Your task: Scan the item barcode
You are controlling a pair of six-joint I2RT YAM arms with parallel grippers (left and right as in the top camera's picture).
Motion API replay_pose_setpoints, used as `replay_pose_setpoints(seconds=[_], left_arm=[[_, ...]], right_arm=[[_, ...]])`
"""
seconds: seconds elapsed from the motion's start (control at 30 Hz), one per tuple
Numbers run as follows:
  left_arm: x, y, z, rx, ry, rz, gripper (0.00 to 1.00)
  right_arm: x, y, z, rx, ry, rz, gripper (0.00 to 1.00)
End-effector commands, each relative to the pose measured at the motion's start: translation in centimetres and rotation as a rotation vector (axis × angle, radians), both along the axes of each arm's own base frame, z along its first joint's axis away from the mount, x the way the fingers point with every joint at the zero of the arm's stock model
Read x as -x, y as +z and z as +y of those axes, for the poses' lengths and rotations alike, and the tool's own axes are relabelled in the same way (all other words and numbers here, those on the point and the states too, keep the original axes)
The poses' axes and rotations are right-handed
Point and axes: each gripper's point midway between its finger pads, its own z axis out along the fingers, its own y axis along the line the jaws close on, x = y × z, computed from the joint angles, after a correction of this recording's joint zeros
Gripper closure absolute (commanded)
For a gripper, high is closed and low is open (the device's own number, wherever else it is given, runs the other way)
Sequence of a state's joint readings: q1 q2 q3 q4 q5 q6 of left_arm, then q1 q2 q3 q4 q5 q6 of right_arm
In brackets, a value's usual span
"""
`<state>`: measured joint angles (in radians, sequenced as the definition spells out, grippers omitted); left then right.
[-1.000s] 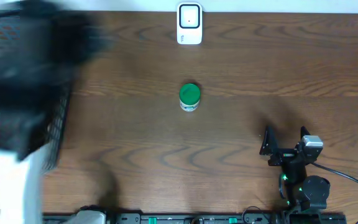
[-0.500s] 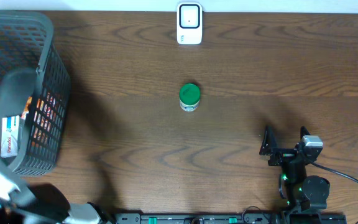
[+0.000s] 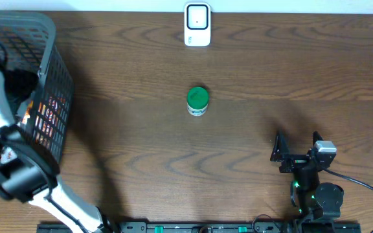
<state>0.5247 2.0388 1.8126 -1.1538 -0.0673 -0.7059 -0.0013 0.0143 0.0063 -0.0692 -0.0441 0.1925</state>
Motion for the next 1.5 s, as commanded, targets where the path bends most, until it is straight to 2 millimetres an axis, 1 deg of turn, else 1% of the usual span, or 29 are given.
replay_pose_setpoints(seconds=[0.0,0.1,0.2,0.3,0.47,0.6,0.7,0.83,0.97,1.0,1.07,1.13,1.23,1.33,1.47], left_arm=[[0.5,-2.3,0.9,-0.06,0.077,0.09,0.01],[0.1,-4.3,0.6,-0.047,0.087,0.12,0.01],[0.2,-5.4,0.7,-0.041,0.102,0.139,0.01],[-0.2,-6.4,0.9,-0.044,0.118,0.131,0.02],[-0.7,-9.3,0.7,-0.037,0.119,0.12,0.02],[-0.5,-11.2,0.6,-0.04,0.119,0.114,0.02],[0.0,-12.0,0.4,-0.036,0.12,0.123,0.0],[0.2,-12.1,0.3,-0.033,0.111,0.13,0.11],[0.6,-12.0,0.1,-0.024,0.078,0.152,0.28],[0.7,-11.9,0.0,-0.022,0.064,0.156,0.3],[0.9,-11.3,0.0,-0.025,0.049,0.161,0.31],[0.8,-10.1,0.1,-0.034,0.029,0.145,0.31],[0.6,-7.1,0.4,-0.06,0.031,0.094,0.31],[0.4,-2.7,0.8,-0.108,0.025,0.006,0.32],[0.8,5.6,0.9,-0.213,0.011,-0.165,0.31]], right_arm=[[0.0,0.0,0.0,0.015,-0.003,-0.004,0.01],[0.0,0.0,0.0,0.015,-0.003,-0.004,0.01],[0.0,0.0,0.0,0.015,-0.003,-0.004,0.01],[0.0,0.0,0.0,0.015,-0.003,-0.004,0.01],[0.0,0.0,0.0,0.015,-0.003,-0.004,0.01],[0.0,0.0,0.0,0.015,-0.003,-0.004,0.01],[0.0,0.0,0.0,0.015,-0.003,-0.004,0.01],[0.0,0.0,0.0,0.015,-0.003,-0.004,0.01],[0.0,0.0,0.0,0.015,-0.003,-0.004,0.01],[0.0,0.0,0.0,0.015,-0.003,-0.004,0.01],[0.0,0.0,0.0,0.015,-0.003,-0.004,0.01],[0.0,0.0,0.0,0.015,-0.003,-0.004,0.01],[0.0,0.0,0.0,0.015,-0.003,-0.004,0.01],[0.0,0.0,0.0,0.015,-0.003,-0.004,0.01],[0.0,0.0,0.0,0.015,-0.003,-0.004,0.01]])
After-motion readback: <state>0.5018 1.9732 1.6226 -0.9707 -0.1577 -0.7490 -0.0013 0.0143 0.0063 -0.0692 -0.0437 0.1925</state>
